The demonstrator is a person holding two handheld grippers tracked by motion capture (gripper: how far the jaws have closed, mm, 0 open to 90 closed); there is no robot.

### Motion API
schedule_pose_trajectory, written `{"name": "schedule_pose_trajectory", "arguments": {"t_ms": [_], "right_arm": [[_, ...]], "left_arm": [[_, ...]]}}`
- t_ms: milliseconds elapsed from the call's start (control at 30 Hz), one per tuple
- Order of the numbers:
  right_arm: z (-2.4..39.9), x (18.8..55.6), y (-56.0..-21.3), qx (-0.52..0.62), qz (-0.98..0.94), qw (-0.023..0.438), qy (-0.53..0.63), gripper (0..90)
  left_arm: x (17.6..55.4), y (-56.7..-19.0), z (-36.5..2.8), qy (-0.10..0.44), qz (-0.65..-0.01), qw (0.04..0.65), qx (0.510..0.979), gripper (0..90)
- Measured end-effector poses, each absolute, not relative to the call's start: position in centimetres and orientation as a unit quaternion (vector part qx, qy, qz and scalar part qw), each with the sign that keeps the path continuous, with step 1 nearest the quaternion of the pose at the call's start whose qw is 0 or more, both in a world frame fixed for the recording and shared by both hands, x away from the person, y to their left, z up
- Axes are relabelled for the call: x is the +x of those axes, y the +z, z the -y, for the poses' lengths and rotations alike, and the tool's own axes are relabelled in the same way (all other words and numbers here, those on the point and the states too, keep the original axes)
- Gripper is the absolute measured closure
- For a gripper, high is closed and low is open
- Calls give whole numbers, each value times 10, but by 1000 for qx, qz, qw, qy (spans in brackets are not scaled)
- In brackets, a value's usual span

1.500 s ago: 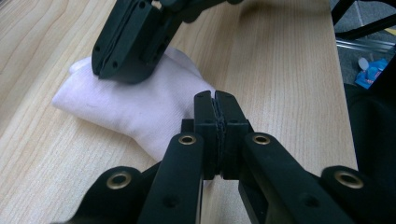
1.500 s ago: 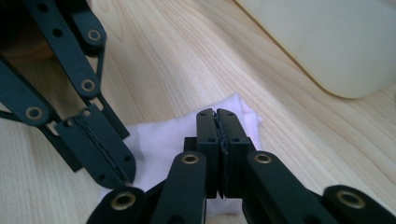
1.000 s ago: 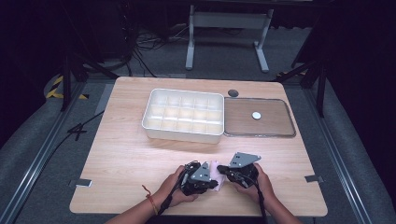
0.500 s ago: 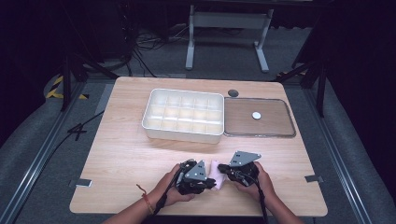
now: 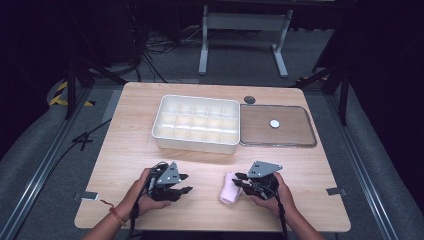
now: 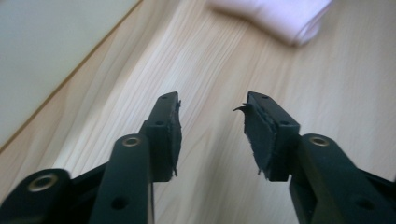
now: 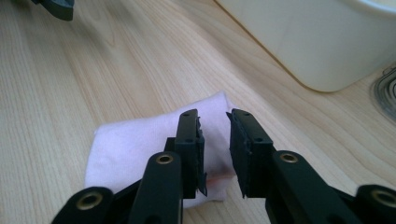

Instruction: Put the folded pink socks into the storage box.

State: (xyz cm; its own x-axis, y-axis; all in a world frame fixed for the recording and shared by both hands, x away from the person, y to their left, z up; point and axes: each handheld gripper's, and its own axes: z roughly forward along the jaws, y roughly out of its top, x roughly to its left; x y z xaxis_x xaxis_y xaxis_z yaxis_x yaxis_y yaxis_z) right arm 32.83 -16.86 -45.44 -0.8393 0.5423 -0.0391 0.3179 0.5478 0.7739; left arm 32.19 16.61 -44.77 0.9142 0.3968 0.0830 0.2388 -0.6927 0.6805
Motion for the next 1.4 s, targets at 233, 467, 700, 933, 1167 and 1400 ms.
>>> {"name": "schedule_pose_trajectory", "arguments": {"t_ms": [233, 467, 700, 933, 1167, 1400], "right_arm": [[167, 330, -453, 262, -865, 148, 403, 601], [168, 334, -456, 287, -859, 123, 405, 463], [167, 334, -455, 294, -855, 113, 412, 423], [163, 333, -455, 293, -856, 107, 412, 415], [162, 336, -467, 306, -863, 81, 393, 380], [169, 345, -476, 328, -854, 17, 404, 385]], "left_arm": [[325, -457, -198, 123, -226, 327, 910, 442], [323, -468, -214, 114, -253, 323, 905, 380], [324, -472, -215, 106, -256, 327, 904, 351], [325, -477, -218, 98, -270, 344, 894, 267], [326, -479, -220, 99, -270, 349, 892, 237], [326, -480, -219, 97, -270, 355, 890, 232]]}}
